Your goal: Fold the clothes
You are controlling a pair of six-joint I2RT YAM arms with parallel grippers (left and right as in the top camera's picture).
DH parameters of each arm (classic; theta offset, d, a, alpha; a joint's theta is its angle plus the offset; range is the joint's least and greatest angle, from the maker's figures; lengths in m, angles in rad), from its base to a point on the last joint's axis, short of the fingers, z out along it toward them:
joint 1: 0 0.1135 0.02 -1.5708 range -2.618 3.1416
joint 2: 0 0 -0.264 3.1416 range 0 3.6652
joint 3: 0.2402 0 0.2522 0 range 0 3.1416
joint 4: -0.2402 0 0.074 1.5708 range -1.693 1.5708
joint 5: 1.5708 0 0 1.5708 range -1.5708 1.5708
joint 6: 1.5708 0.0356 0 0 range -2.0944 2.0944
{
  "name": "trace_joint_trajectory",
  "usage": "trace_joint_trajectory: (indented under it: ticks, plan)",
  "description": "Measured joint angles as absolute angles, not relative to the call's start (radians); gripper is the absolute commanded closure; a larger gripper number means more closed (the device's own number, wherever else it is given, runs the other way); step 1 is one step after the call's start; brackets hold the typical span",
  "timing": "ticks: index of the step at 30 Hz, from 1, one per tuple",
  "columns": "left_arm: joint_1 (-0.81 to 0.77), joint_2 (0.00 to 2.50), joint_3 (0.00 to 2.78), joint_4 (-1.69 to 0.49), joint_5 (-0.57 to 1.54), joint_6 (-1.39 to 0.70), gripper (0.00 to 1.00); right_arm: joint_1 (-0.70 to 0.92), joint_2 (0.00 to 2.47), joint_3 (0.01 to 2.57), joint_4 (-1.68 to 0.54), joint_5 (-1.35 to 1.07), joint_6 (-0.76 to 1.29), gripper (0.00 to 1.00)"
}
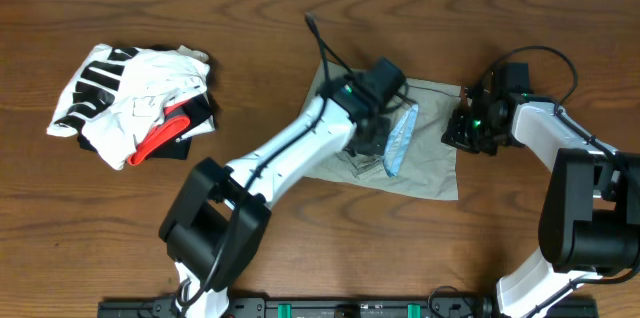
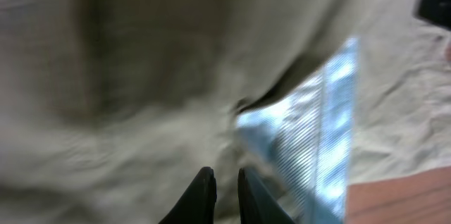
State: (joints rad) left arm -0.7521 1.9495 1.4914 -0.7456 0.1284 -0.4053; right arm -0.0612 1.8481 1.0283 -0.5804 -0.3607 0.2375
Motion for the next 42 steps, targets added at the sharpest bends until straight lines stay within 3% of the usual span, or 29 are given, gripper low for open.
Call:
trace_joint_trajectory:
  ticks: [8, 19, 22, 25, 28, 39, 42]
  plan:
    - [-0.801, 1.972, 1.348, -0.46, 0.132, -0.396, 0.83, -0.061, 1.848, 1.029, -0.583, -0.359, 0.237, 0.9]
    - [-0.769, 1.992, 1.341, -0.245, 0.132, -0.39, 0.68, -0.061, 1.848, 1.029, -0.584, -0.359, 0.237, 0.89]
    - [-0.752, 1.992, 1.353, -0.259, 0.135, -0.384, 0.64, -0.061, 1.848, 1.03, -0.585, -0.359, 0.237, 0.88]
    - [-0.727, 1.992, 1.386, -0.325, 0.162, -0.371, 0.52, -0.061, 1.848, 1.031, -0.59, -0.359, 0.237, 0.85]
    - [-0.708, 1.992, 1.398, -0.385, 0.209, -0.361, 0.45, -0.061, 1.848, 1.033, -0.598, -0.36, 0.238, 0.8]
    - [-0.693, 1.917, 1.413, -0.68, 0.228, -0.22, 0.46, -0.061, 1.845, 1.035, -0.603, -0.368, 0.237, 0.73]
    - [-0.69, 1.835, 1.431, -0.754, 0.216, -0.199, 0.55, -0.061, 1.845, 1.035, -0.604, -0.367, 0.237, 0.73]
